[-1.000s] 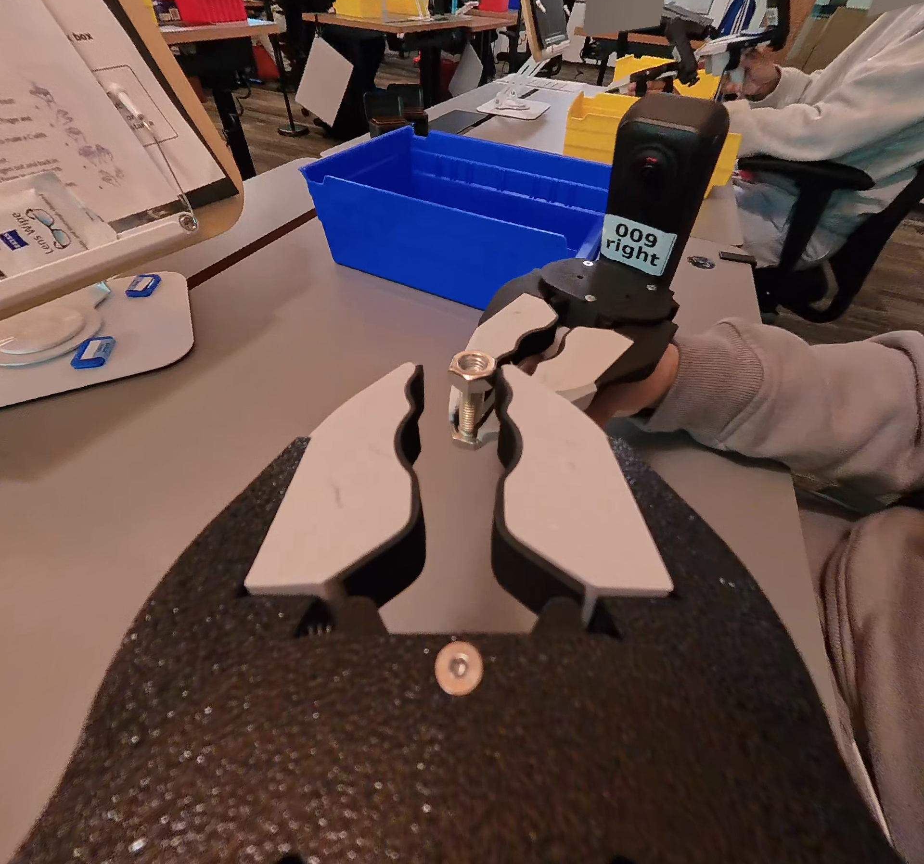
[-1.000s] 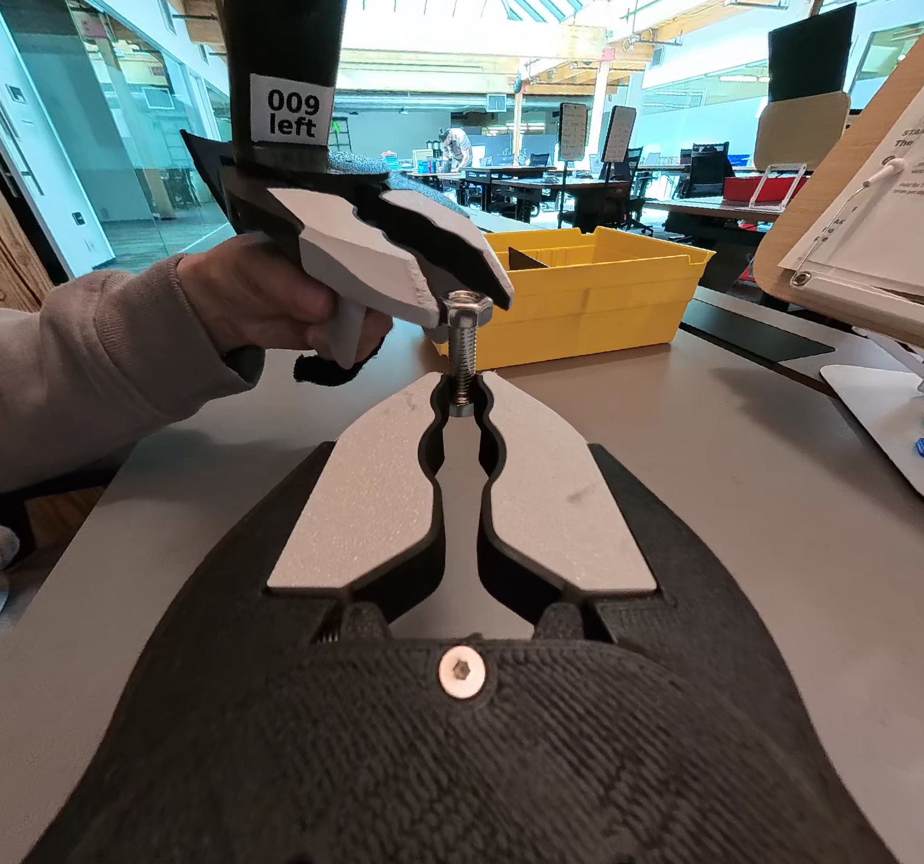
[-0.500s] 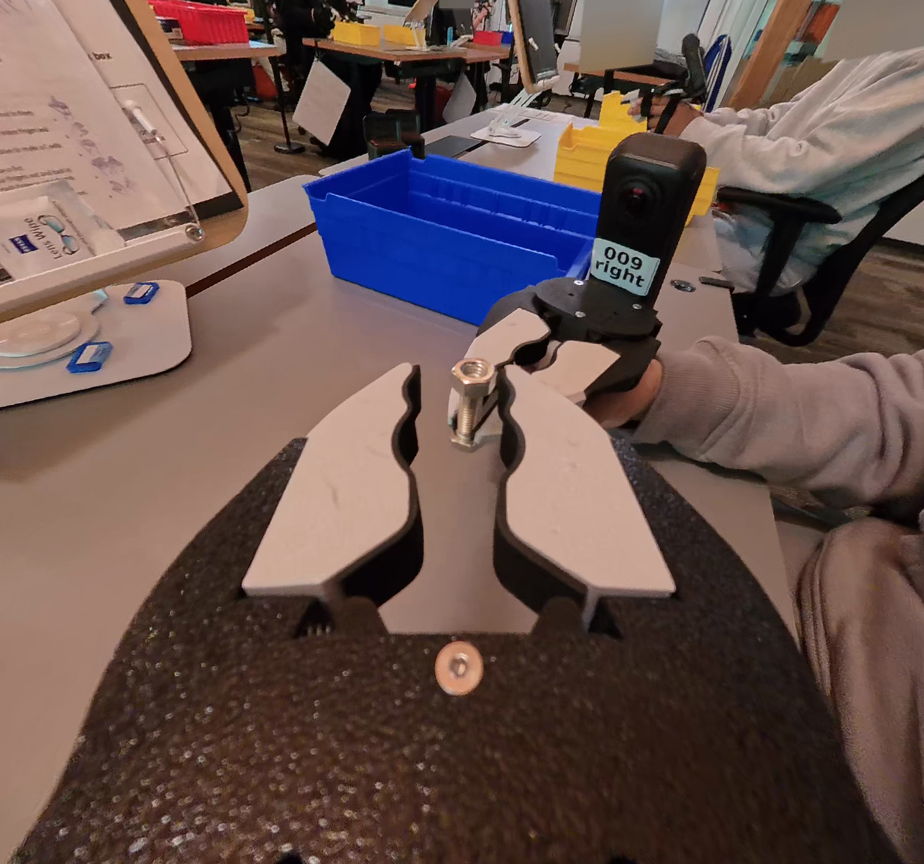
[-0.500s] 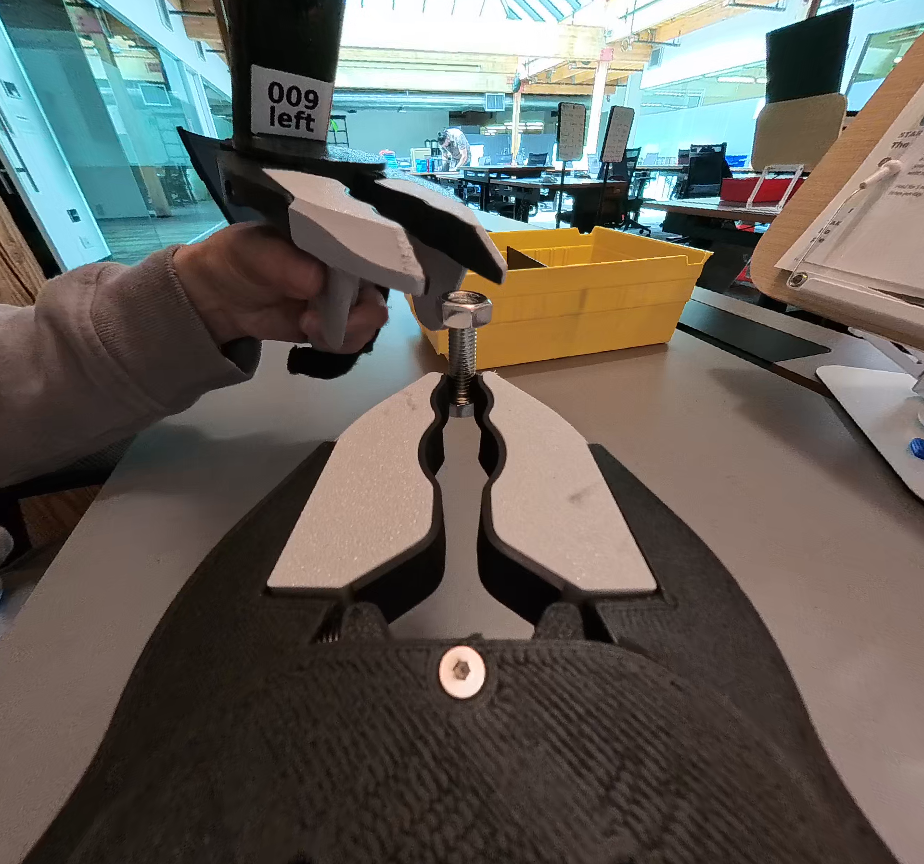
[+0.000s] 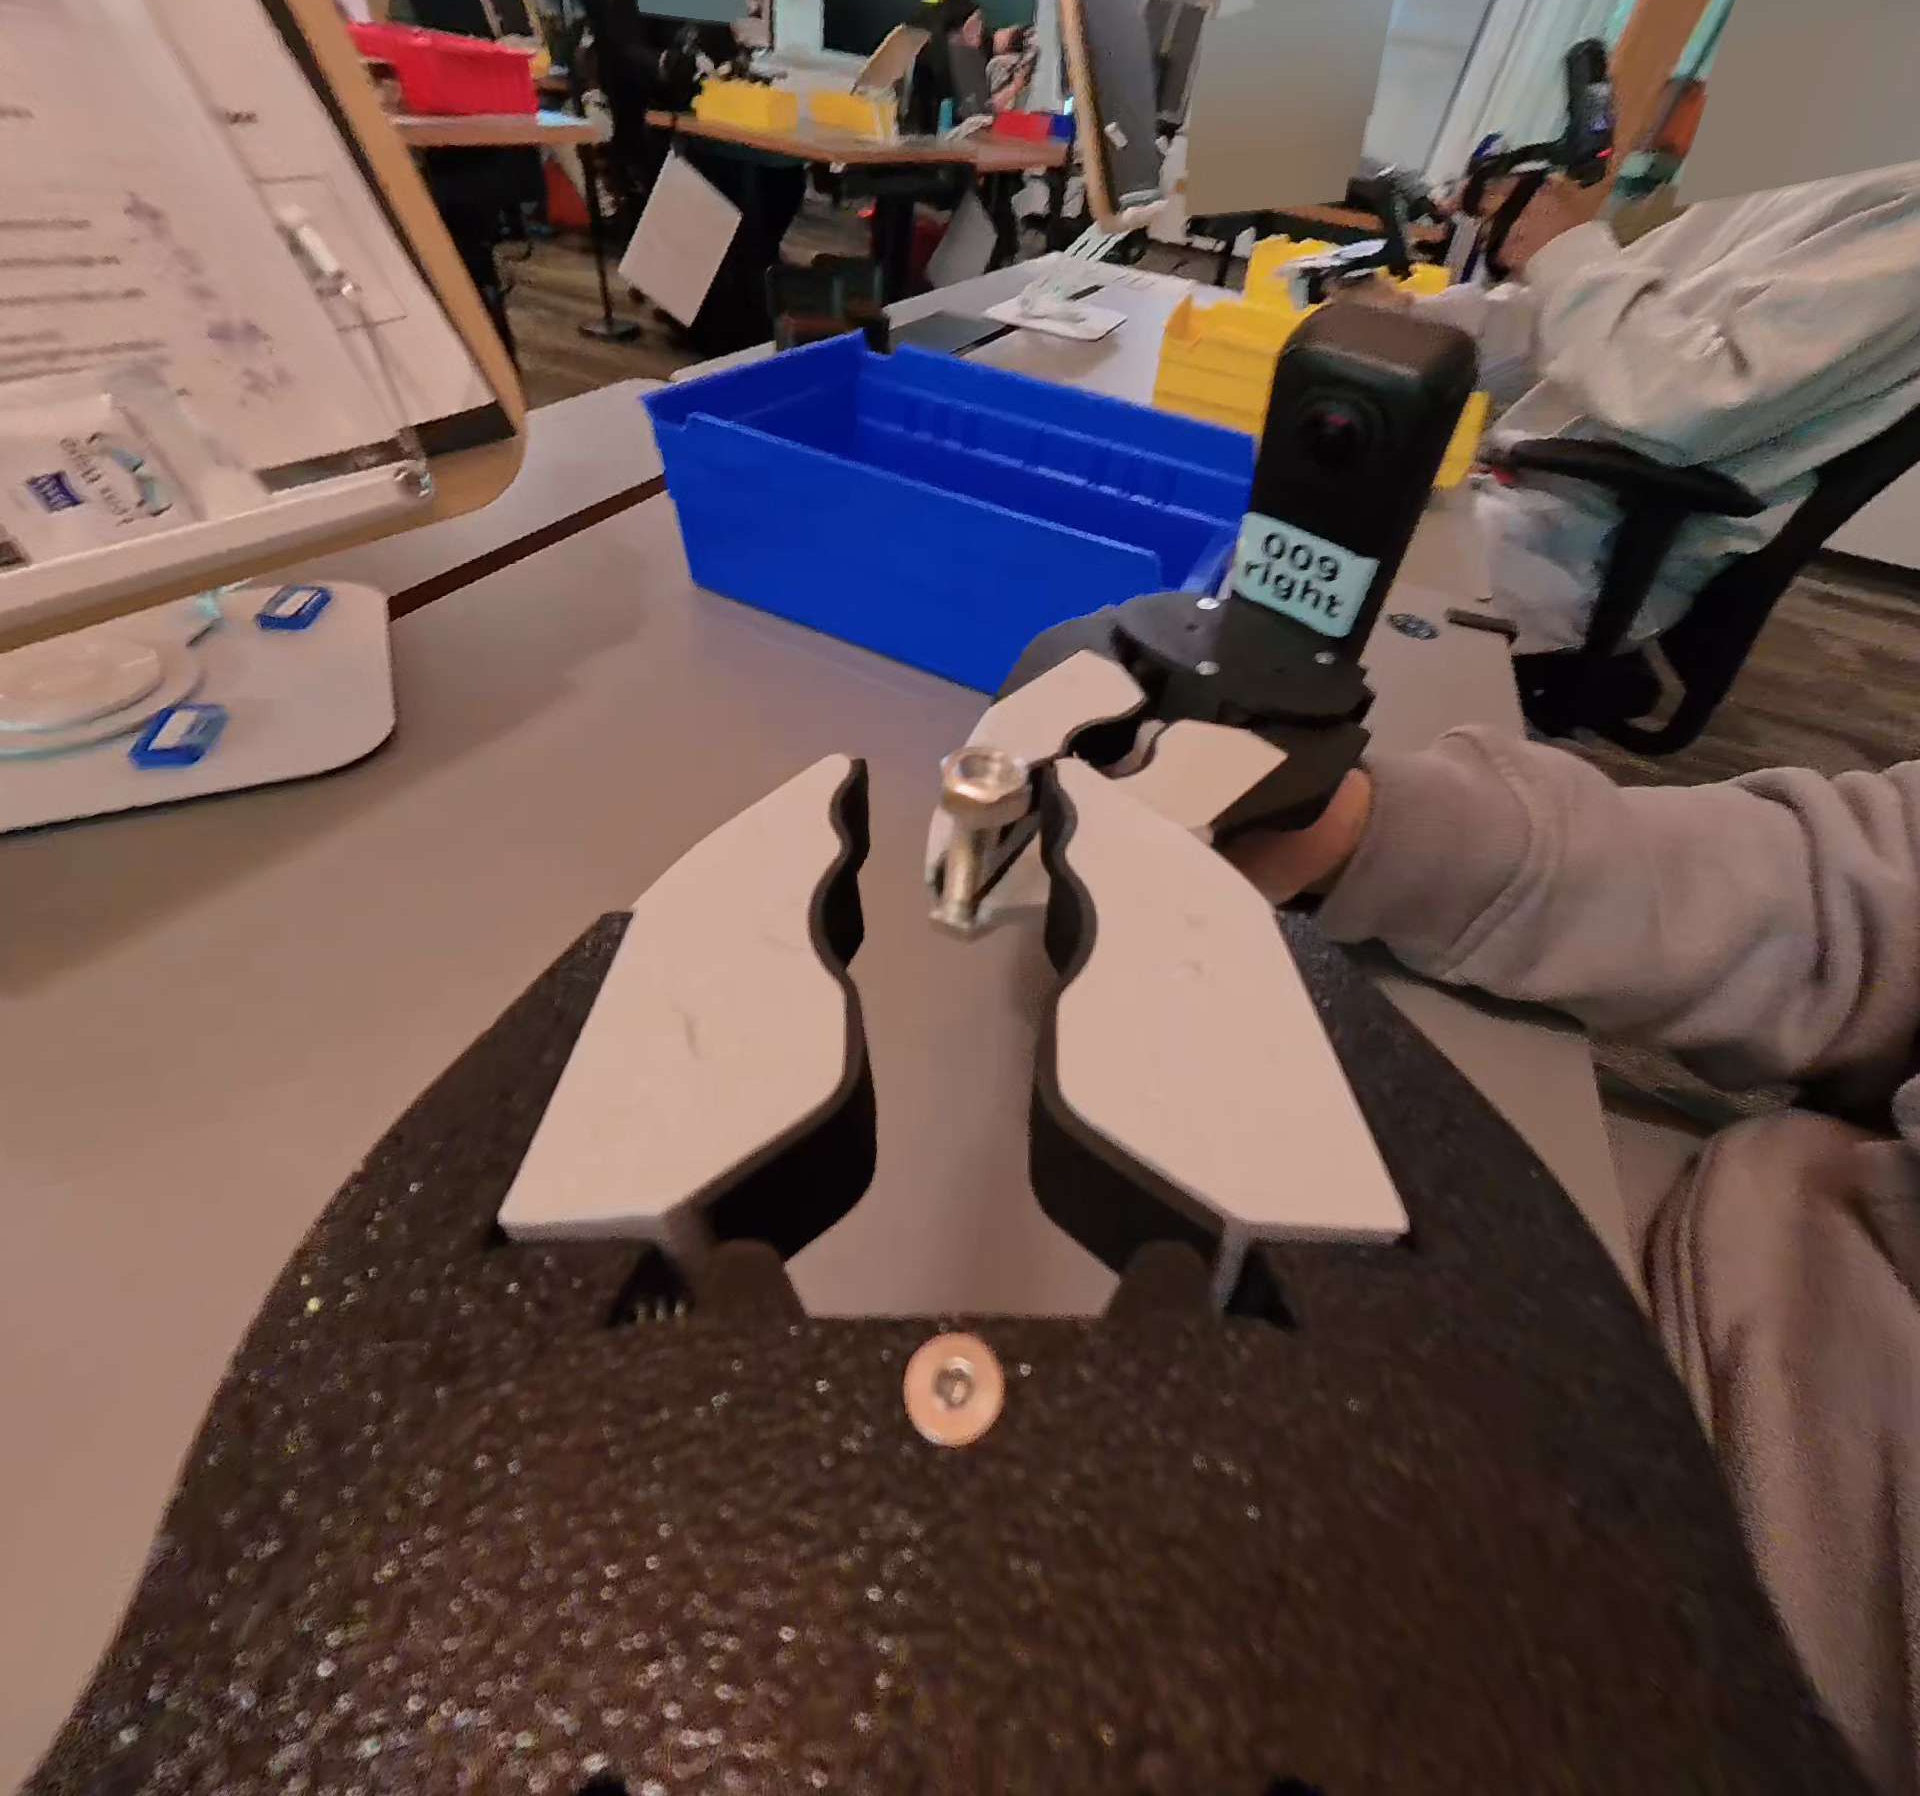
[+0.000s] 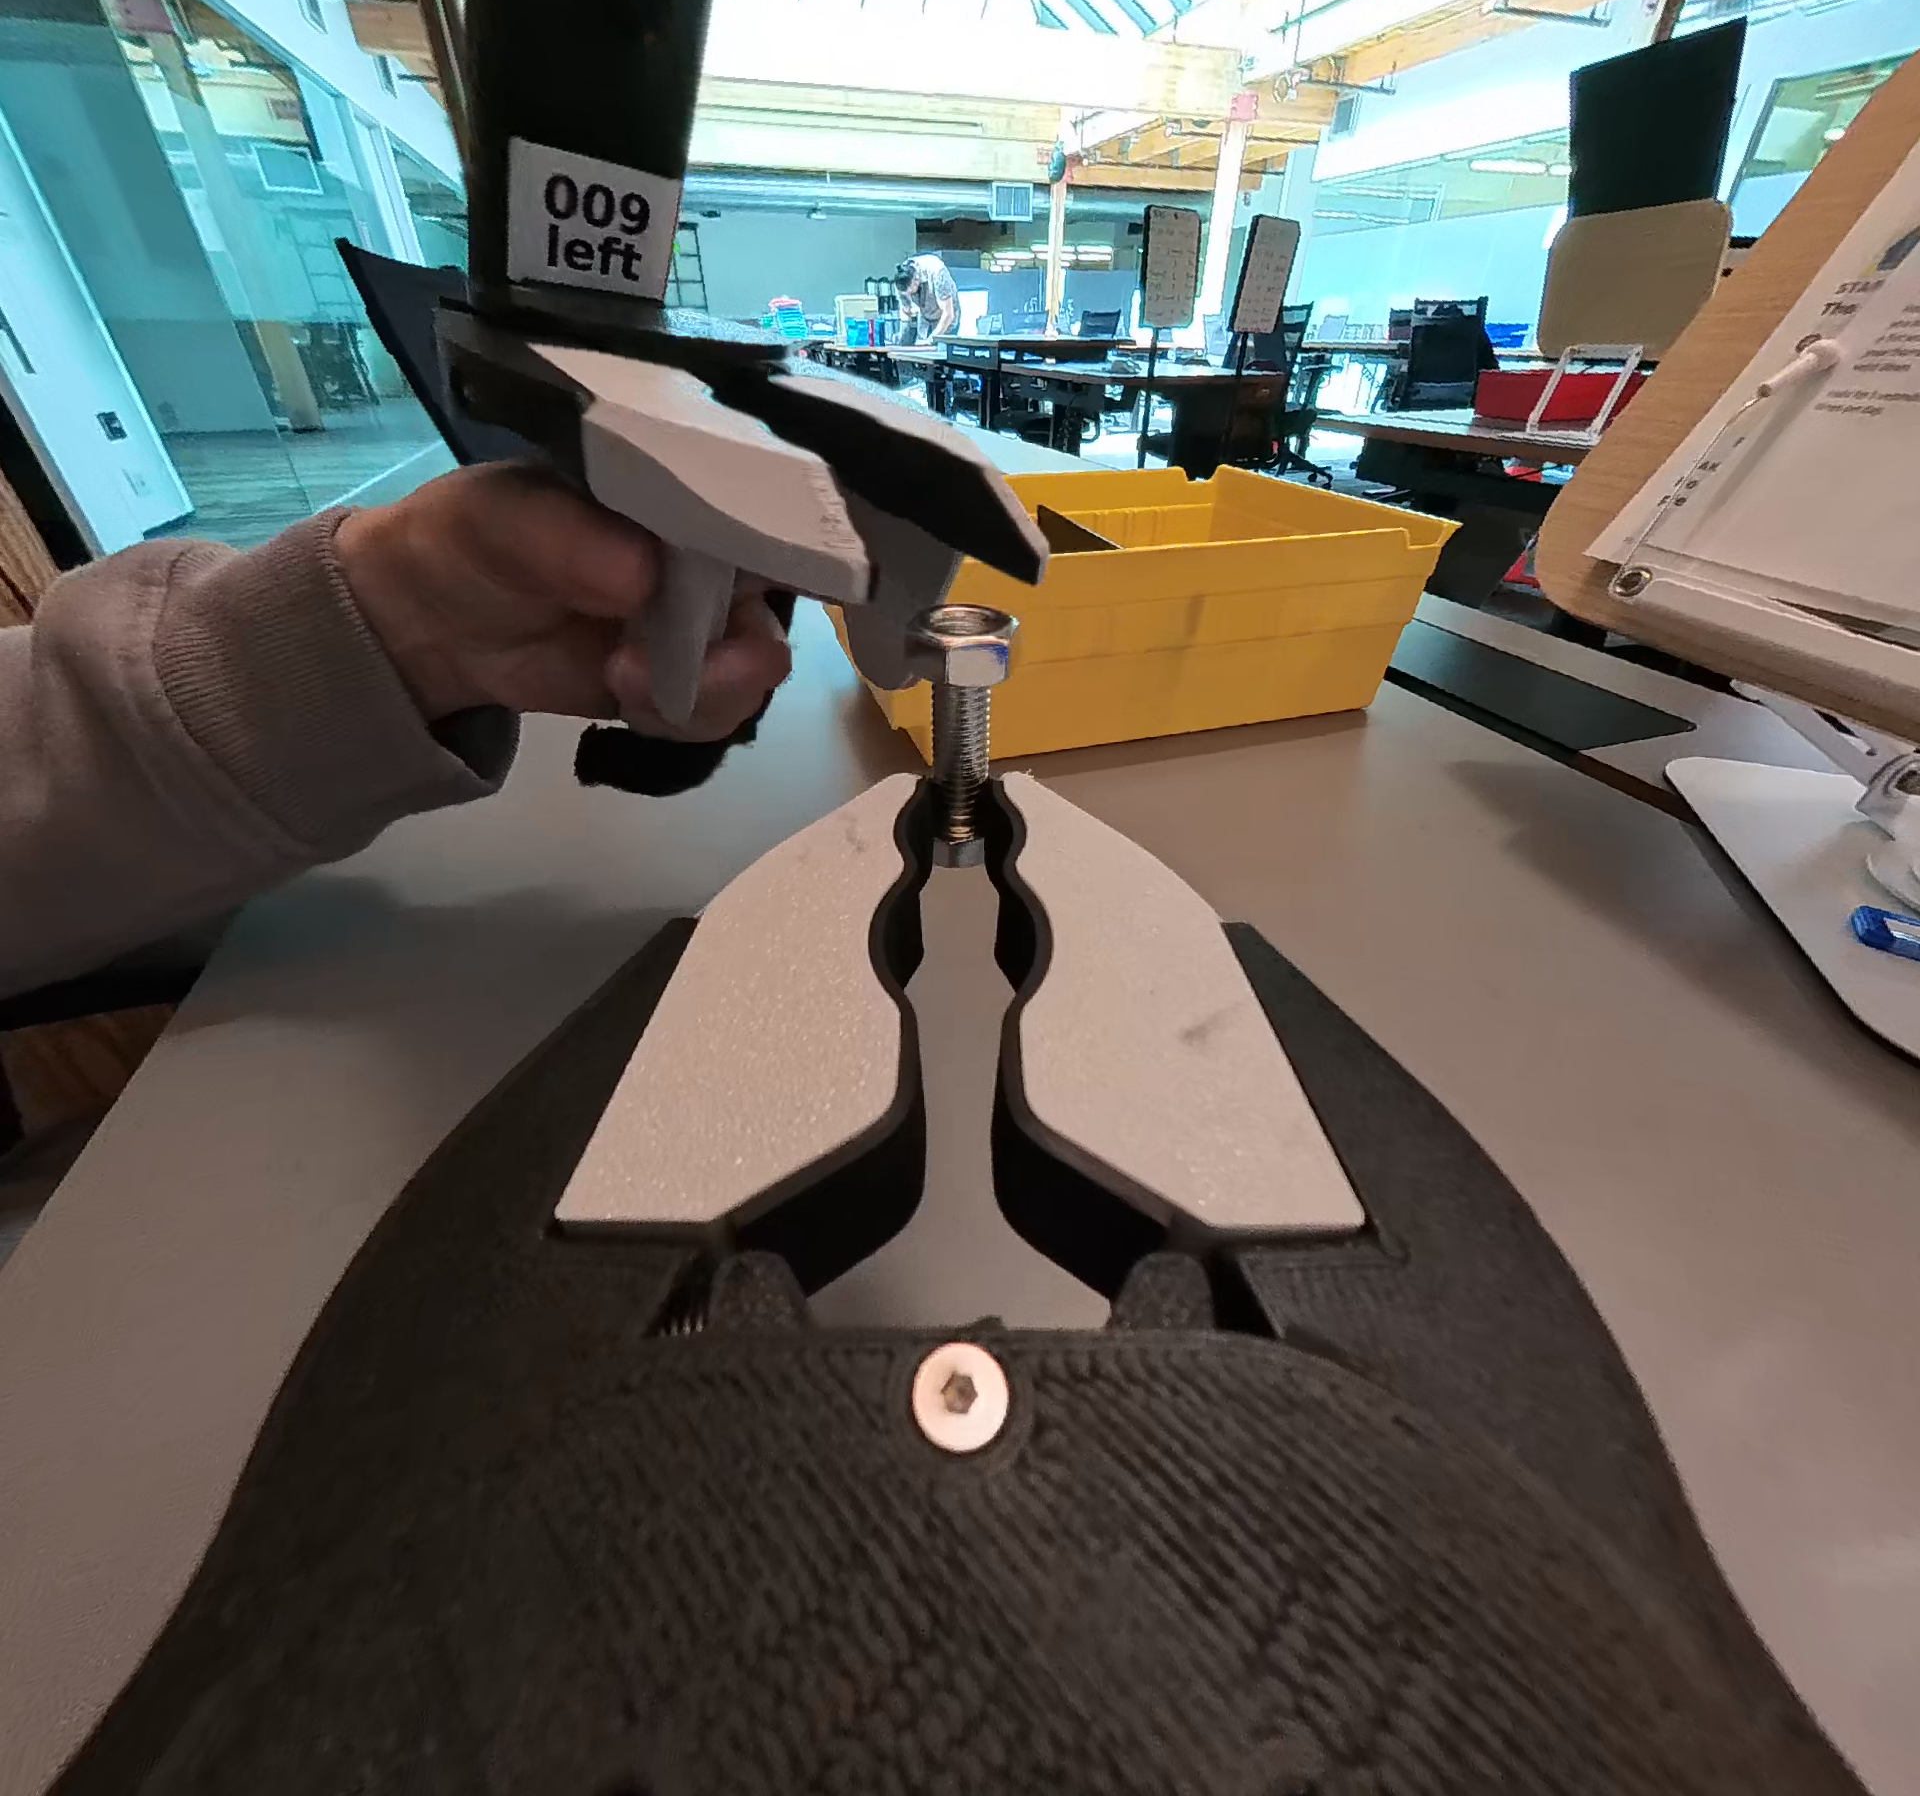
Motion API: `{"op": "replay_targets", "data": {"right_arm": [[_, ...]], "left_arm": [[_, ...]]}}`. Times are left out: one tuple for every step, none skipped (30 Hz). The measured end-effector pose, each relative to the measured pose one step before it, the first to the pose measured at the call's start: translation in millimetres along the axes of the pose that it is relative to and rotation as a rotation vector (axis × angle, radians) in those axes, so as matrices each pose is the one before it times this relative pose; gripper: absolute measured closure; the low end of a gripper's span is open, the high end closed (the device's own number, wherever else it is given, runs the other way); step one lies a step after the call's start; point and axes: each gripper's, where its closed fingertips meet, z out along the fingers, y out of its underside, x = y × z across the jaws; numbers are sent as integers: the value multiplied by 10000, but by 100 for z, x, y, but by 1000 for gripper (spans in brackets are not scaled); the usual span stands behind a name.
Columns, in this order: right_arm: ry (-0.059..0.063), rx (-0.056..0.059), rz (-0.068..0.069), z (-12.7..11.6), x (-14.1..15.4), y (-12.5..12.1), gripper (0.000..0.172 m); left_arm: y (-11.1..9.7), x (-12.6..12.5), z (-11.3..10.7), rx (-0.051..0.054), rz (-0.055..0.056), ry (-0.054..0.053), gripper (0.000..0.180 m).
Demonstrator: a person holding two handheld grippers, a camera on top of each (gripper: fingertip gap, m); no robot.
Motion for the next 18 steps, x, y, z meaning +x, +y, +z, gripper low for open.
{"op": "replay_targets", "data": {"right_arm": [[-14, 11, 14, 18, -31, -15, 163], [-7, 10, 15, -20, -3, -14, 163], [-7, 23, 35, -35, 17, -11, 163], [-1, 64, 71, -79, 43, -78, 163], [15, 64, 82, -82, 87, -100, 163], [31, 22, 49, -73, 124, -35, 163], [56, 7, 23, -70, 142, -15, 163], [13, 27, -5, -63, 68, -40, 163], [-7, 34, 7, -41, 9, -78, 163], [22, 11, -2, -9, 43, -35, 163], [2, -22, -6, 24, -1, 20, 163], [-19, -20, 7, 36, -30, 39, 163], [-13, -9, -4, 39, -44, 14, 163], [-24, -15, -14, 60, -77, 24, 163], [-24, -20, -8, 46, -79, 31, 163], [-27, -17, 2, 52, -70, 36, 163], [-23, -23, -6, 38, -56, 53, 163], [4, -26, -33, 11, -28, 47, 163]], "left_arm": [[-10, 240, 314, 10, 75, 63, 150], [128, -11, 281, -40, 109, -73, 150], [176, -167, 194, -43, 84, -140, 151], [168, -180, 116, -18, 12, -94, 152], [86, -144, 2, 35, -79, -25, 152], [20, -188, -99, 65, -134, -30, 152], [6, -299, -201, 46, -108, -101, 152], [17, -451, -281, 22, -38, -197, 153], [16, -517, -322, 12, 6, -232, 154], [11, -363, -310, 0, -15, -130, 155], [-60, -114, -216, 32, -61, 9, 154], [-167, 119, -102, 90, -65, 95, 154], [-155, 349, 29, 84, -28, 184, 153], [21, 448, 204, -33, -9, 204, 151], [195, 349, 332, -137, 28, 102, 148], [209, 296, 380, -101, 101, 63, 147], [81, 310, 345, 7, 108, 79, 146], [24, 192, 297, 66, 31, 37, 147]]}}
